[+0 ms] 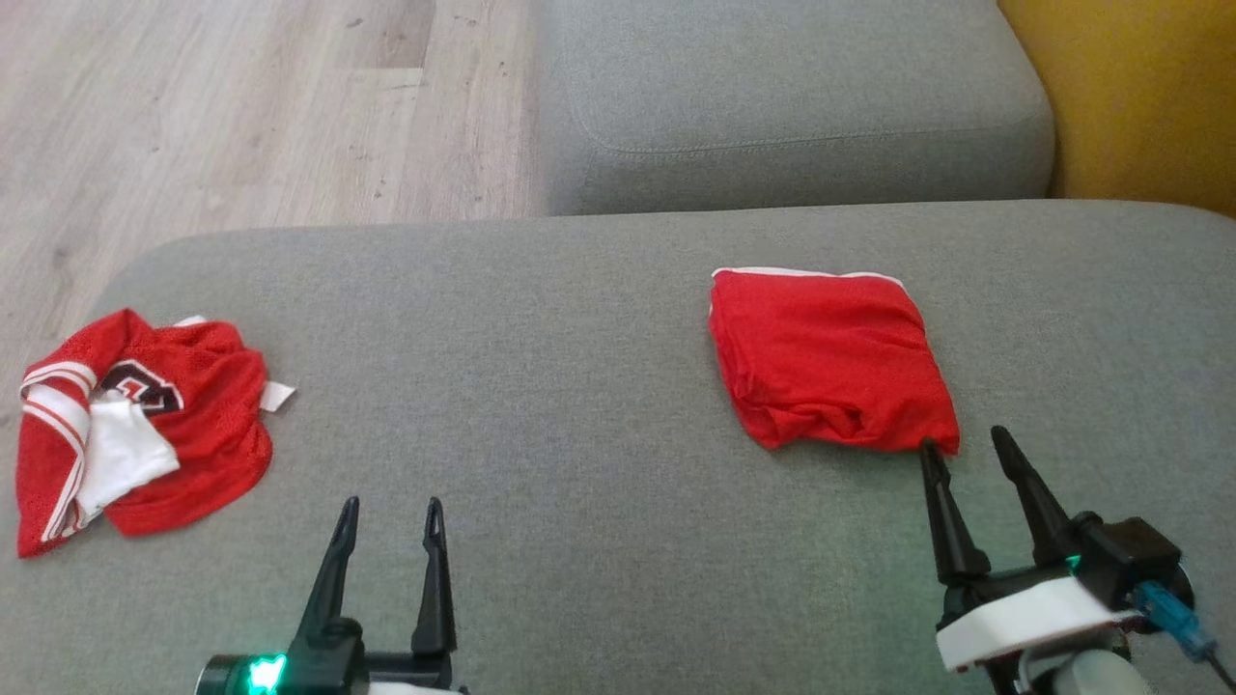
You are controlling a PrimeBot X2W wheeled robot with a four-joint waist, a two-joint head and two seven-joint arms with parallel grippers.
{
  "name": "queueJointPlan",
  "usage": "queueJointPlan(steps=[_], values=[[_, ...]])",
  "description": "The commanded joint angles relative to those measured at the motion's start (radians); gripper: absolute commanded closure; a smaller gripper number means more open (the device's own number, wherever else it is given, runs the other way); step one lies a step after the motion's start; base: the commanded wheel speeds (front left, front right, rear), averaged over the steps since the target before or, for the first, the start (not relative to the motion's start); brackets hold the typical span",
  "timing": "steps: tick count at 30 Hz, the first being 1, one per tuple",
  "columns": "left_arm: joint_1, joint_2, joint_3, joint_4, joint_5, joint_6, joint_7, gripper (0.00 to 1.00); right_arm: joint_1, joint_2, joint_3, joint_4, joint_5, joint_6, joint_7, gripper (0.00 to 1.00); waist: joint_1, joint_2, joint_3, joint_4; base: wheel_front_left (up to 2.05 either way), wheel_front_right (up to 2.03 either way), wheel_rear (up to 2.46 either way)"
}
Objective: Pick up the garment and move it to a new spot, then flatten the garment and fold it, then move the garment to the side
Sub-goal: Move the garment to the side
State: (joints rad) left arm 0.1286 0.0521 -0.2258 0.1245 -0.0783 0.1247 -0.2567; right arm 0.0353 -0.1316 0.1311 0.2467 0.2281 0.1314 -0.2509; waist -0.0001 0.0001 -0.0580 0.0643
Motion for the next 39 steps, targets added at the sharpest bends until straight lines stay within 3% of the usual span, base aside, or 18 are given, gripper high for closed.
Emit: queueJointPlan(steps=[1, 29, 34, 39], values=[[-0.029, -0.002, 0.035, -0.035, -0.006, 0.01, -0.005, 0.0, -0.016, -0.001, 0.024, -0.027, -0.009, -0.001, -0.011, 0.0, 0.0001, -0.0001, 0.0, 0.0, 0.0, 0.0, 0.0], [-0.063, -0.002, 0.046, -0.04, -0.01, 0.007, -0.005, 0.0, -0.023, 0.018, 0.002, -0.026, -0.058, -0.001, -0.011, 0.0, 0.0001, -0.0001, 0.039, -0.019, 0.0, 0.0, 0.0], [-0.079, -0.002, 0.042, -0.053, -0.029, 0.01, -0.005, 0.0, -0.046, 0.027, -0.02, 0.0, -0.039, -0.001, -0.011, 0.0, 0.0001, -0.0001, 0.094, -0.016, 0.0, 0.0, 0.0], [-0.14, -0.002, 0.036, -0.082, -0.031, 0.01, -0.005, 0.0, -0.171, 0.019, -0.044, 0.062, -0.018, -0.001, -0.011, 0.0, 0.0001, -0.0001, 0.193, -0.011, 0.0, 0.0, 0.0]])
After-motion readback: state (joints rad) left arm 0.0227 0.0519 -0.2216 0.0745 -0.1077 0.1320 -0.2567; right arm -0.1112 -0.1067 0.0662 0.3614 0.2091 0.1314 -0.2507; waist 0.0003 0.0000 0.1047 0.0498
